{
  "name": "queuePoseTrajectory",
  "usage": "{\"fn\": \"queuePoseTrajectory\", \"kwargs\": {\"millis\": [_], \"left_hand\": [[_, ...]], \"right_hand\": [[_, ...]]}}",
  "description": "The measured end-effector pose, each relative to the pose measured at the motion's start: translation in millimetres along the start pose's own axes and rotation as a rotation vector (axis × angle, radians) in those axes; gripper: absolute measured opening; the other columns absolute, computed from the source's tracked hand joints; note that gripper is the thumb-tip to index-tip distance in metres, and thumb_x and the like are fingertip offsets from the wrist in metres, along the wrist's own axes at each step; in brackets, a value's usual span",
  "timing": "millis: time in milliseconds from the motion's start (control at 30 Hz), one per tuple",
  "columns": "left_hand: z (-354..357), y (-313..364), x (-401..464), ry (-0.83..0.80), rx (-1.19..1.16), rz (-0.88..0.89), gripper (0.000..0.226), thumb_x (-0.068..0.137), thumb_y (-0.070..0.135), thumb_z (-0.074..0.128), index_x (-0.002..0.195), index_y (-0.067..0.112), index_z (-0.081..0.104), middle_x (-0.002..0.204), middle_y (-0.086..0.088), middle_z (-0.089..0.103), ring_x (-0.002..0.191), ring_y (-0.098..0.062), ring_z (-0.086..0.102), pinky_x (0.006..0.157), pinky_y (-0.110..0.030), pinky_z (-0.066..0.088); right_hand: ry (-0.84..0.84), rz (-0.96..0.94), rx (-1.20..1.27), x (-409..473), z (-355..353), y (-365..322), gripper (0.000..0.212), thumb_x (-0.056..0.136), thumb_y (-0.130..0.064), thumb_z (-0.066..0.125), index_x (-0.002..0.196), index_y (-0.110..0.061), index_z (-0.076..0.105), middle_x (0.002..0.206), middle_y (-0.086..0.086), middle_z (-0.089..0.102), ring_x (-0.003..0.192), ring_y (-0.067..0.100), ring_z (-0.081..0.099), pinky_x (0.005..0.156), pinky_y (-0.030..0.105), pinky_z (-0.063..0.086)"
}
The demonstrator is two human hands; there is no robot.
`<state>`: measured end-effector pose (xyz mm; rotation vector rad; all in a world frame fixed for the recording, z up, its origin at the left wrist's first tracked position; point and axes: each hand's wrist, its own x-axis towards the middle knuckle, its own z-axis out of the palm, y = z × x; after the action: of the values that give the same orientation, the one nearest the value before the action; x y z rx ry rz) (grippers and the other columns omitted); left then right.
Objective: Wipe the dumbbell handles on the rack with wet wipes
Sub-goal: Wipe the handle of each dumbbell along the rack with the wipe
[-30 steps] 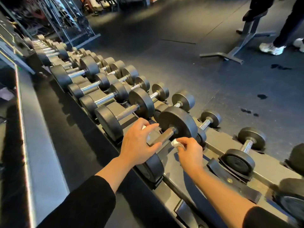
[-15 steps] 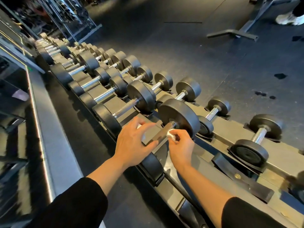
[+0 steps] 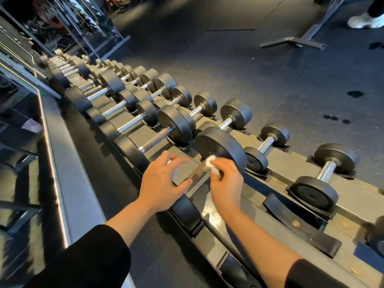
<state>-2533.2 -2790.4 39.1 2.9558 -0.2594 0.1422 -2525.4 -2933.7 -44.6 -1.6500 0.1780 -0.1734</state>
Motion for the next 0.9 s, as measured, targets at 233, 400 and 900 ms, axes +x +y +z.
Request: {"fn": "queuePoseTrajectory", "kwargs": {"millis": [233, 400, 900], "left_hand": [[0, 1, 0, -0.007, 0.028, -0.023, 0.048, 0.076, 0.051, 0.058, 0.12, 0.032, 0.06, 0.104, 0.009, 0.05, 0.091, -0.006, 0.045, 0.074, -0.011, 0.031], [0, -2, 0, 0.005, 0.028, 0.031, 0.05, 0.078, 0.056, 0.052, 0.12, 0.031, 0.06, 0.1, 0.011, 0.049, 0.086, -0.003, 0.043, 0.071, -0.014, 0.035], [15, -74, 76, -0.425, -0.756, -0.113, 0.02, 0.091, 0.034, 0.058, 0.111, 0.03, 0.061, 0.122, 0.013, 0.05, 0.112, -0.004, 0.046, 0.073, -0.013, 0.034]], "right_hand": [[-0.255, -0.046, -0.24, 7, 14, 4, 0.042, 0.085, 0.004, 0.055, 0.123, -0.012, 0.062, 0.131, 0.004, 0.054, 0.116, 0.006, 0.046, 0.103, 0.013, 0.032], [-0.415, -0.1, -0.245, -14, 7, -7, 0.042, 0.081, 0.01, 0.055, 0.113, -0.014, 0.069, 0.121, -0.003, 0.063, 0.111, 0.0, 0.048, 0.095, 0.004, 0.031], [-0.203, -0.168, -0.477, 22, 12, -18, 0.035, 0.083, 0.0, 0.064, 0.114, -0.014, 0.068, 0.127, -0.005, 0.059, 0.12, 0.009, 0.051, 0.104, 0.03, 0.041]]}}
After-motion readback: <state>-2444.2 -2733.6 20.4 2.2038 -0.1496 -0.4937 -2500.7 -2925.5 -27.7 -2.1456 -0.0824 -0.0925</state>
